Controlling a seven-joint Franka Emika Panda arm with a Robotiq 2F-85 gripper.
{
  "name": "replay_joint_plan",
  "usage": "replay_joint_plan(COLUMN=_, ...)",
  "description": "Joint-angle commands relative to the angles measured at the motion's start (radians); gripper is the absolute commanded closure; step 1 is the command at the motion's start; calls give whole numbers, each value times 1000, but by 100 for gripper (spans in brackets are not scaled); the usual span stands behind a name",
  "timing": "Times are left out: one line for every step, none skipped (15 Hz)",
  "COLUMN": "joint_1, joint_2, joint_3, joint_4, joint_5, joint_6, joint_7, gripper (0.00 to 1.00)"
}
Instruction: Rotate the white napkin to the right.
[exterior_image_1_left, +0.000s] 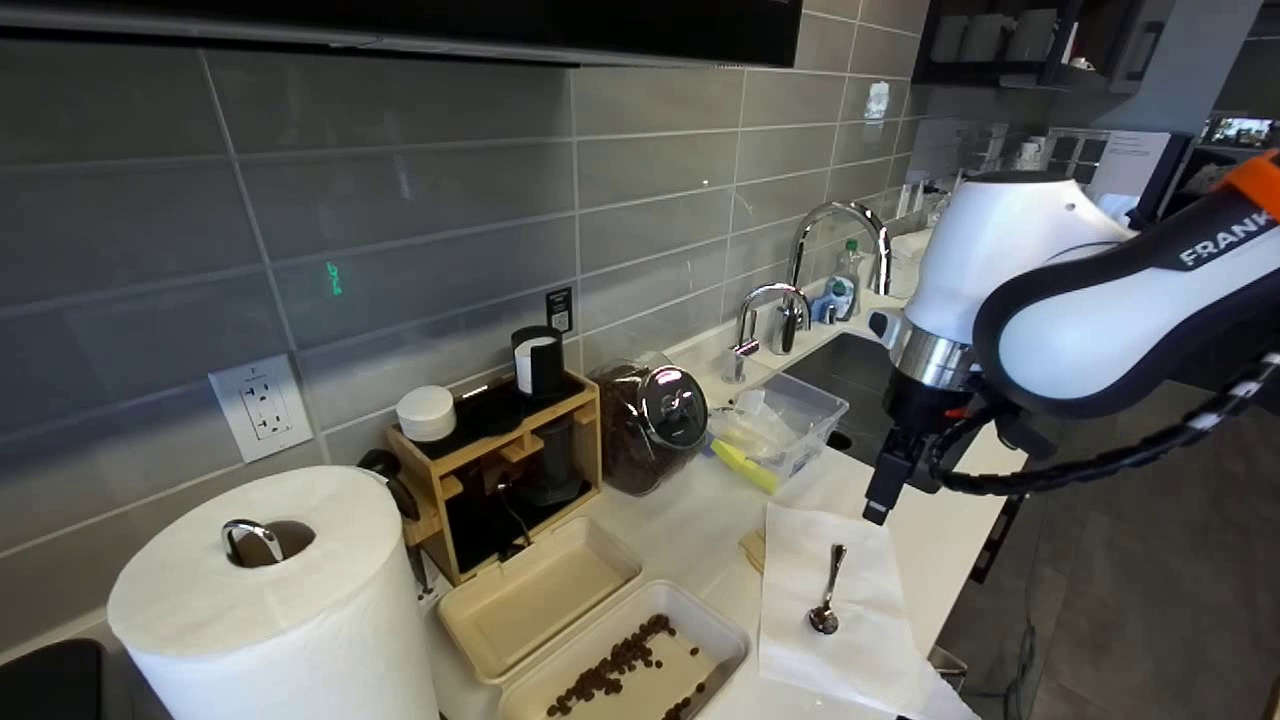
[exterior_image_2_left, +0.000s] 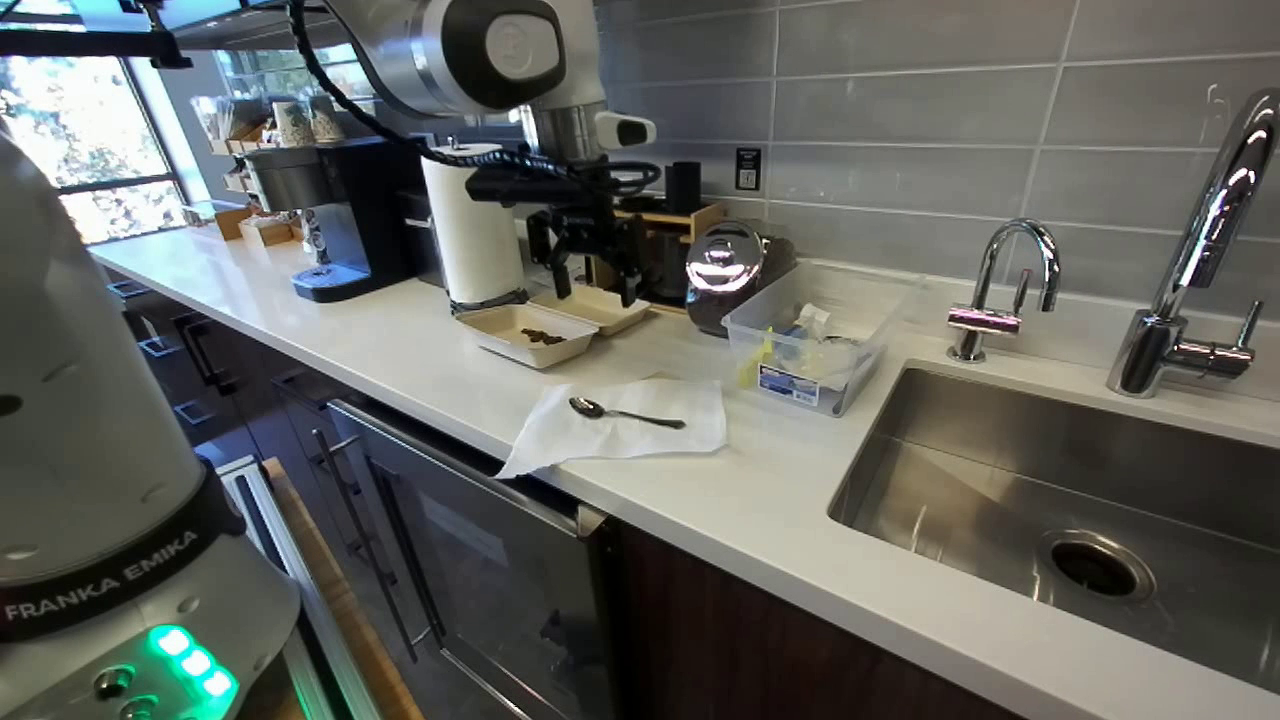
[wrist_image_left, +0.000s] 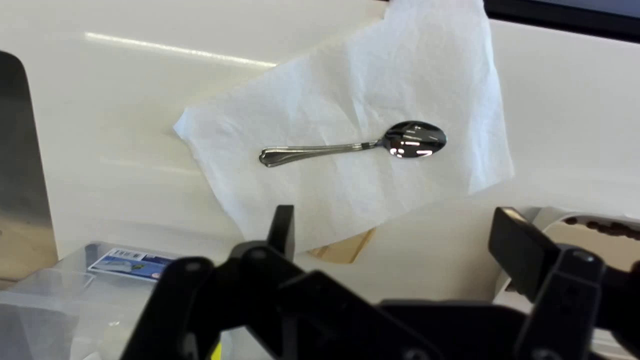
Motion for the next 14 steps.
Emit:
replay_joint_plan(joint_1=-5, joint_2=25, joint_3=4, joint_4=6, joint_5=0, joint_6=5, joint_7=0, gripper=0)
replay_joint_plan(joint_1=-5, joint_2=32, joint_3=5, joint_4=9, joint_5=0, joint_6=5, joint_7=0, gripper=0)
replay_joint_plan(joint_1=-5, joint_2=29, joint_3=4, joint_4=11, joint_5=0, joint_6=5, joint_7=0, gripper=0)
replay_joint_plan(joint_1=-4, joint_2=22, joint_3=4, joint_4=11, joint_5=0, joint_6=5, joint_7=0, gripper=0)
replay_joint_plan(joint_1=-4, joint_2=16, joint_3=4, joint_4=12, joint_5=0, joint_6=5, joint_7=0, gripper=0)
replay_joint_plan(joint_1=-4, joint_2=13, joint_3=4, joint_4=12, joint_5=0, joint_6=5, joint_7=0, gripper=0)
replay_joint_plan(joint_1=-4, joint_2=11, joint_3=3, joint_4=11, joint_5=0, joint_6=5, joint_7=0, gripper=0)
replay_joint_plan(joint_1=-4, joint_2=11, joint_3=3, joint_4=11, joint_5=0, joint_6=5, joint_7=0, gripper=0)
replay_joint_plan(joint_1=-4, joint_2=11, joint_3=3, joint_4=11, joint_5=0, joint_6=5, joint_7=0, gripper=0)
replay_joint_plan(joint_1=-7, joint_2=40, joint_3=-5, joint_4=29, joint_5=-4, joint_6=21, joint_7=-37, gripper=0)
replay_joint_plan(joint_1=-3, joint_2=85, joint_3=1, joint_4=50, joint_5=-7, joint_6=48, joint_7=-35, gripper=0)
replay_joint_plan(joint_1=7, joint_2=116, joint_3=3, joint_4=64, joint_5=23, joint_6=64, joint_7=-60, gripper=0)
replay_joint_plan(joint_1=15, joint_2=158, joint_3=3, joint_4=82, joint_5=62, joint_6=93, joint_7=-91, gripper=0)
replay_joint_plan(joint_1=10, joint_2=200, joint_3=7, joint_4=103, joint_5=58, joint_6=123, joint_7=-82, gripper=0)
